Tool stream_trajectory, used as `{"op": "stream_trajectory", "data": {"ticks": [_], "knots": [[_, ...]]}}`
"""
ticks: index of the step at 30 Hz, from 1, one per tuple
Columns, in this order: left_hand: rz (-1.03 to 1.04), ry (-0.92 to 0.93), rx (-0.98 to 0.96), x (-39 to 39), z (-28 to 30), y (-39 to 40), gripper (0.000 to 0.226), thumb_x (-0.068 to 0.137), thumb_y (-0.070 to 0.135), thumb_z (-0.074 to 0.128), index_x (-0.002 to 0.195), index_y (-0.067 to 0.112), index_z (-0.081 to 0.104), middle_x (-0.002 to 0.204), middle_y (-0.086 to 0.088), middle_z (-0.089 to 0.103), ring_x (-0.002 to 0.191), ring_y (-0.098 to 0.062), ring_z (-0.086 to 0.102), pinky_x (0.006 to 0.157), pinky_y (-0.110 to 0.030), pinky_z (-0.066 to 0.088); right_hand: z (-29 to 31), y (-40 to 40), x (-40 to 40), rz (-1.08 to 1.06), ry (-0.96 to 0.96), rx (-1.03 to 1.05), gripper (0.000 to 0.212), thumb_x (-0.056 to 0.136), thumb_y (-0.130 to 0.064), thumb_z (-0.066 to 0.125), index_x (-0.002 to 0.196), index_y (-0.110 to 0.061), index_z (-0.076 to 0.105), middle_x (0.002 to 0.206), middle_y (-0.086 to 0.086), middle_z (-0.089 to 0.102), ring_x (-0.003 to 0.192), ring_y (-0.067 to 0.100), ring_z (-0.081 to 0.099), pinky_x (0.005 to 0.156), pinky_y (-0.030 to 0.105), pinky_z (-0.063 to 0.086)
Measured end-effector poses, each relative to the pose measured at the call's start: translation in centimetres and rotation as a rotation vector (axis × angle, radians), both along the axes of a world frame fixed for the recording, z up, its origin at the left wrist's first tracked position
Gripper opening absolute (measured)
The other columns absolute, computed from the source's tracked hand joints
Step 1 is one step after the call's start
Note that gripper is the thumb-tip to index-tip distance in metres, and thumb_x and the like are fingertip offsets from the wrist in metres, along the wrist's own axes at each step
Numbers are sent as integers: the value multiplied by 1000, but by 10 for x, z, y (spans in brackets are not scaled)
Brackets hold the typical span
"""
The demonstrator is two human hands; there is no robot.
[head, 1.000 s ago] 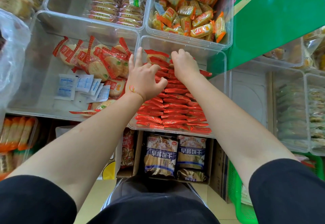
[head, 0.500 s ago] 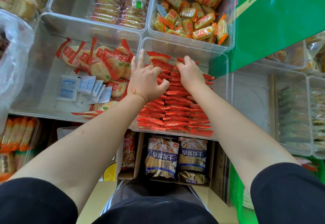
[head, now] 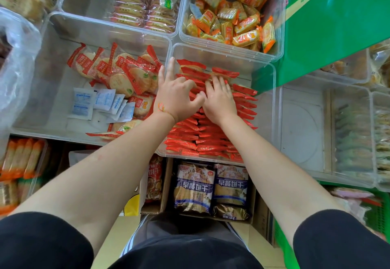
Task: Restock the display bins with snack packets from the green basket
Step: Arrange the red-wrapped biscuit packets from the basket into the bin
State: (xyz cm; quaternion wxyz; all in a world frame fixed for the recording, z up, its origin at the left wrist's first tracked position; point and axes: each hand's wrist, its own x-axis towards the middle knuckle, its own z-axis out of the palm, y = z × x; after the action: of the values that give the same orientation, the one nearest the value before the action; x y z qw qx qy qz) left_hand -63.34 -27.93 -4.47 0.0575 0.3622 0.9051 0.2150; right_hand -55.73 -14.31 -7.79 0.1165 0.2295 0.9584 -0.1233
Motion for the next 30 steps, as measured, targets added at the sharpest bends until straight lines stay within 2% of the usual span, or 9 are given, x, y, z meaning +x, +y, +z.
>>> {"op": "stream_trajectory", "data": {"ticks": [3, 5, 7, 10, 13, 19, 22, 26, 30], "knots": [[4, -2, 3, 0, 1, 0, 52, 82, 51, 37, 92, 18, 76, 85, -4, 71, 149, -35, 18, 121, -54, 2, 3, 6, -4, -27, -27, -33, 57, 105, -44, 25, 152, -12, 34, 164, 11, 18, 152, 28, 8, 123, 45, 3], [-2, -3, -10, -1, 0, 0, 50, 83, 50, 39, 93, 18, 75, 85, -4, 71, 149, -35, 17, 121, -54, 1, 7, 6, -5, -87, 65, -53, 52, 104, -41, 27, 144, -15, 48, 160, 10, 28, 150, 27, 15, 122, 48, 8], [-7, -14, -27, -1, 0, -1, 51, 82, 50, 38, 94, 17, 75, 85, -3, 70, 149, -34, 15, 121, -53, -1, 10, 11, -1, -205, 208, 37, 46, 103, -35, 31, 138, -19, 55, 153, 12, 39, 145, 29, 27, 119, 49, 17], [-10, -20, -32, 0, 1, 0, 52, 82, 49, 37, 95, 16, 75, 85, -3, 70, 149, -35, 15, 121, -53, -2, 11, 29, 6, -406, 139, 45, 48, 101, -38, 34, 147, -29, 42, 148, 17, 40, 140, 34, 31, 119, 50, 15], [-13, -14, -34, -1, 1, 0, 52, 82, 49, 37, 93, 16, 75, 85, -3, 70, 149, -35, 16, 121, -54, -1, 8, 31, -4, -359, -3, -54, 55, 101, -47, 30, 154, -31, 27, 150, 13, 44, 145, 33, 28, 121, 53, 1], [-11, -4, -43, 0, 0, 1, 49, 83, 49, 39, 91, 17, 75, 85, -3, 71, 149, -35, 15, 121, -53, -2, 3, 20, -1, -238, 52, -97, 59, 99, -37, 33, 156, -23, 25, 147, 6, 49, 141, 24, 36, 122, 51, 1], [-11, 0, -20, -1, 0, 0, 47, 82, 48, 41, 90, 17, 75, 82, -3, 70, 149, -35, 17, 121, -54, 0, 4, 27, 1, -226, 61, -15, 50, 103, -35, 31, 152, -27, 34, 144, 6, 52, 139, 24, 38, 120, 52, 7], [-15, -7, -24, -1, 1, 0, 49, 82, 48, 39, 91, 17, 76, 82, -3, 71, 149, -36, 17, 121, -55, 2, 12, 31, -9, -351, 106, 57, 41, 104, -36, 34, 137, -26, 56, 134, 13, 58, 132, 30, 44, 120, 49, 13], [-15, -5, -27, -1, 1, 0, 51, 82, 49, 39, 91, 16, 76, 83, -3, 71, 149, -36, 18, 121, -56, 3, 19, 39, -13, -358, 101, 11, 42, 98, -50, 50, 128, -22, 55, 123, 6, 64, 125, 28, 51, 120, 49, 15]]}}
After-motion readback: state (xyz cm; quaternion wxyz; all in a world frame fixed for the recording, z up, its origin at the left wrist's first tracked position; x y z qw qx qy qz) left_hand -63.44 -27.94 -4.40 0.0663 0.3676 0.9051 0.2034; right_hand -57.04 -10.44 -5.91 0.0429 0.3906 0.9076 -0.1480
